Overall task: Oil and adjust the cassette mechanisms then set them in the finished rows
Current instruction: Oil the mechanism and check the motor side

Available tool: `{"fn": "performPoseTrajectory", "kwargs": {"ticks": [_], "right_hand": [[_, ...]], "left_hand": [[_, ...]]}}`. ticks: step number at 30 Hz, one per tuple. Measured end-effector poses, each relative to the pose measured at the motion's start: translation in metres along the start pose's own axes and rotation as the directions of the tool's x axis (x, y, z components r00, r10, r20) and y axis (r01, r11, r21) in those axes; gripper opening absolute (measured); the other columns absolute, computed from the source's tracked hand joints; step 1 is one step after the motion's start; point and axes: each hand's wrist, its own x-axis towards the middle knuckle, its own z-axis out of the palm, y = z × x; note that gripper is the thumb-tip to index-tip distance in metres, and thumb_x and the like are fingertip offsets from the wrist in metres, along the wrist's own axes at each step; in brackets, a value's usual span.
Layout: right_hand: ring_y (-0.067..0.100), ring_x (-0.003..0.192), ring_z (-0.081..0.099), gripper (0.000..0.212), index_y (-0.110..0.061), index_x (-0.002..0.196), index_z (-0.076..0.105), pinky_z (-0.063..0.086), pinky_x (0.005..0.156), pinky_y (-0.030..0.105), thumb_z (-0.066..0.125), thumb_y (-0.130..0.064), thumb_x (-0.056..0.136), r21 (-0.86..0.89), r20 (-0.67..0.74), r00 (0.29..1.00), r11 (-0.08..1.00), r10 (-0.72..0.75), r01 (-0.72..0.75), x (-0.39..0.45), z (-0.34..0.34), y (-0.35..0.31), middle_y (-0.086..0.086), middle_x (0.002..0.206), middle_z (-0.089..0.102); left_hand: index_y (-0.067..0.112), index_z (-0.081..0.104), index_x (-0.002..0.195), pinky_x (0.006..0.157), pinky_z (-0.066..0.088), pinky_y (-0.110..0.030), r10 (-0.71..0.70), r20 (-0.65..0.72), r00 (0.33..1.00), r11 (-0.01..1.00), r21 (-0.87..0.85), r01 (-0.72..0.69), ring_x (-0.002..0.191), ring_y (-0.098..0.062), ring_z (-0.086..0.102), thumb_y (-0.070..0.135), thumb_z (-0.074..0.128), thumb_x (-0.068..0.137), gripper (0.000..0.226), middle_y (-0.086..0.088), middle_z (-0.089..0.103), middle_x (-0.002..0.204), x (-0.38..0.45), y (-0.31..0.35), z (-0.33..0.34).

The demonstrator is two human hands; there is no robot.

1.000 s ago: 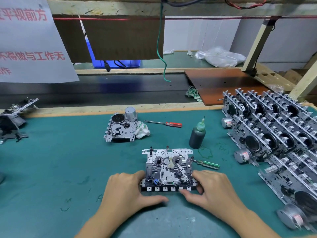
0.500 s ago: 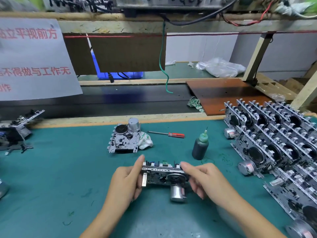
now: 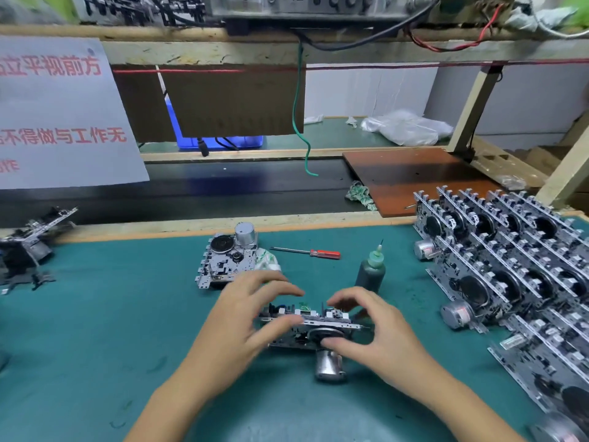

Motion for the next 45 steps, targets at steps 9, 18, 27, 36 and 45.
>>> {"fn": "performPoseTrajectory", "kwargs": {"ticks": [9, 18, 27, 36, 45], "right_hand": [[0.011, 0.087, 0.058, 0.028, -0.032, 0.086, 0.063, 0.044, 0.08, 0.024, 0.078, -0.034, 0.063, 0.165, -0.065, 0.993, 0.98, -0.099, 0.109, 0.004, 0.008, 0.004, -0.017, 0.088, 0.061], [0.011, 0.089, 0.059, 0.025, -0.027, 0.087, 0.064, 0.045, 0.081, 0.027, 0.078, -0.027, 0.066, 0.222, -0.064, 0.99, 0.966, -0.125, 0.136, 0.006, 0.008, 0.004, -0.016, 0.089, 0.06], [0.009, 0.088, 0.058, 0.026, -0.029, 0.086, 0.064, 0.043, 0.078, 0.019, 0.08, -0.025, 0.065, 0.238, -0.046, 0.995, 0.966, -0.089, 0.098, 0.005, 0.007, 0.005, -0.014, 0.089, 0.058], [0.009, 0.095, 0.059, 0.032, -0.034, 0.087, 0.066, 0.046, 0.086, 0.024, 0.085, -0.019, 0.066, 0.28, -0.039, 0.997, 0.958, -0.059, 0.068, 0.005, 0.007, 0.006, -0.014, 0.093, 0.057], [0.009, 0.092, 0.059, 0.028, -0.043, 0.081, 0.065, 0.044, 0.082, 0.021, 0.081, -0.031, 0.062, 0.255, -0.027, 0.996, 0.963, -0.088, 0.092, 0.009, 0.005, 0.006, -0.016, 0.091, 0.058]], "left_hand": [[0.025, 0.074, 0.094, 0.088, 0.043, -0.019, 0.102, 0.001, 0.995, 0.978, -0.183, -0.1, 0.099, 0.001, 0.059, 0.039, 0.058, 0.086, 0.023, 0.019, 0.066, 0.101, 0.012, 0.006, 0.02], [0.023, 0.077, 0.088, 0.091, 0.042, -0.015, 0.117, -0.068, 0.991, 0.973, -0.193, -0.128, 0.103, 0.001, 0.058, 0.035, 0.058, 0.086, 0.023, 0.02, 0.068, 0.098, 0.012, 0.003, 0.026], [0.027, 0.072, 0.094, 0.092, 0.042, -0.015, 0.109, -0.061, 0.992, 0.967, -0.225, -0.12, 0.106, 0.0, 0.058, 0.034, 0.058, 0.087, 0.018, 0.025, 0.068, 0.098, 0.012, 0.002, 0.026], [0.023, 0.077, 0.09, 0.092, 0.04, -0.011, 0.111, -0.052, 0.992, 0.963, -0.24, -0.12, 0.105, 0.003, 0.058, 0.034, 0.06, 0.084, 0.022, 0.024, 0.069, 0.096, 0.013, 0.003, 0.025], [0.031, 0.072, 0.097, 0.093, 0.044, -0.024, 0.075, -0.06, 0.995, 0.973, -0.214, -0.087, 0.105, -0.001, 0.058, 0.04, 0.057, 0.085, 0.021, 0.026, 0.068, 0.099, 0.011, 0.003, 0.026]]}}
